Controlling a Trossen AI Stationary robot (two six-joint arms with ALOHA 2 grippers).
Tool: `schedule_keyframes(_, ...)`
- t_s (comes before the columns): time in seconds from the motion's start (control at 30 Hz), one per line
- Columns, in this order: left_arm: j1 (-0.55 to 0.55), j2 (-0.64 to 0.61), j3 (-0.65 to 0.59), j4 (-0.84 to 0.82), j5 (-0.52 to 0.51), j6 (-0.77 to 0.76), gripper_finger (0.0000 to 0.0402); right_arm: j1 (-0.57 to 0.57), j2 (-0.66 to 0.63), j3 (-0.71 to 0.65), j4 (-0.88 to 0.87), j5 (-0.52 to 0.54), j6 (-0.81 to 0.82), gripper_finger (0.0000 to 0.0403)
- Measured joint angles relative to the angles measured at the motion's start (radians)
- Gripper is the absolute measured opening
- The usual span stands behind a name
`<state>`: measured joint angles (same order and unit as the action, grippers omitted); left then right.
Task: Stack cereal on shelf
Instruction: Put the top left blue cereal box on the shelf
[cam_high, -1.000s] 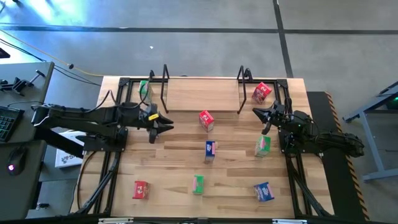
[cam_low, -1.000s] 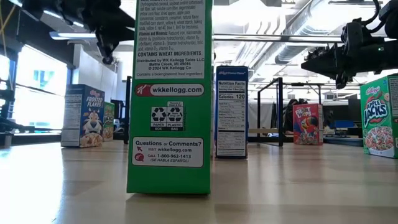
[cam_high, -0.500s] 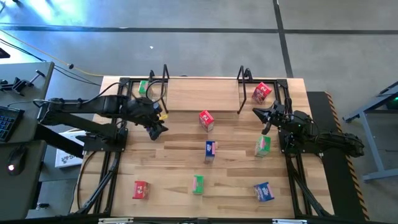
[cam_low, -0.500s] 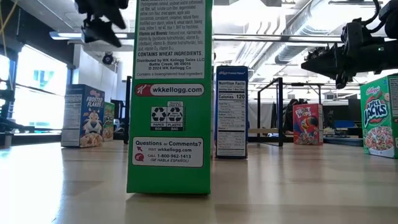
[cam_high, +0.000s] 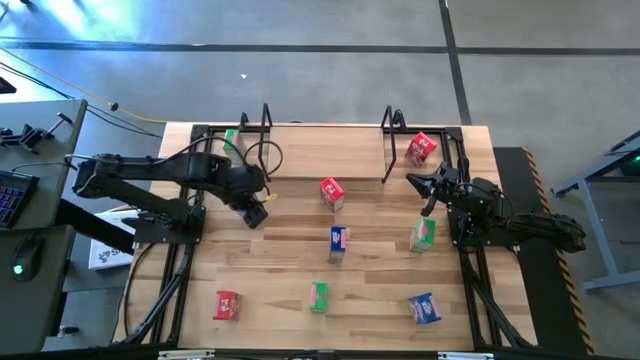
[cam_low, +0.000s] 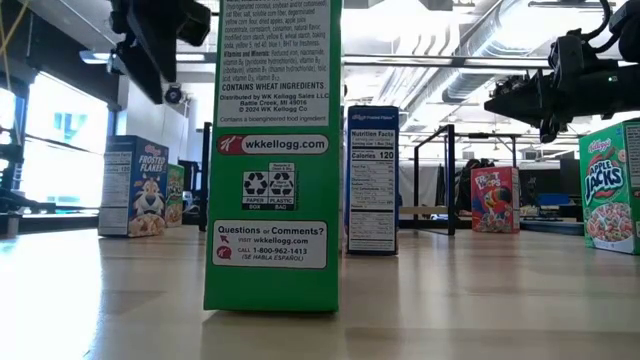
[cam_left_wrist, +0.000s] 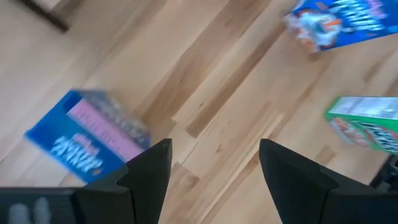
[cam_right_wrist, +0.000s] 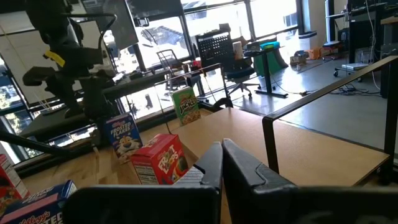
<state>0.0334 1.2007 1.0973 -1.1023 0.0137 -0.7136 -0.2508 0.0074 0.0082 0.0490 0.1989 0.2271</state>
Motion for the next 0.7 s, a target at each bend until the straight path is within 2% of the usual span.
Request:
schedule_keyframes(0.23, -0.001, 0.012, 0.0, -0.073, -0.001, -0.026, 0.0257, 0.0, 0.0, 0.0, 0.0, 0.0, 0.0, 0.0)
schedule_keyframes(0.53, 0.019, 0.013, -0.021, -0.113, -0.007, -0.169, 0.0296, 0.0, 0.0, 0.0, 0.0, 0.0, 0.0, 0.0)
schedule_keyframes(0.7, 0.044, 0.014, -0.039, -0.181, -0.091, -0.23, 0.0305, 0.0, 0.0, 0.0, 0.0, 0.0, 0.0, 0.0)
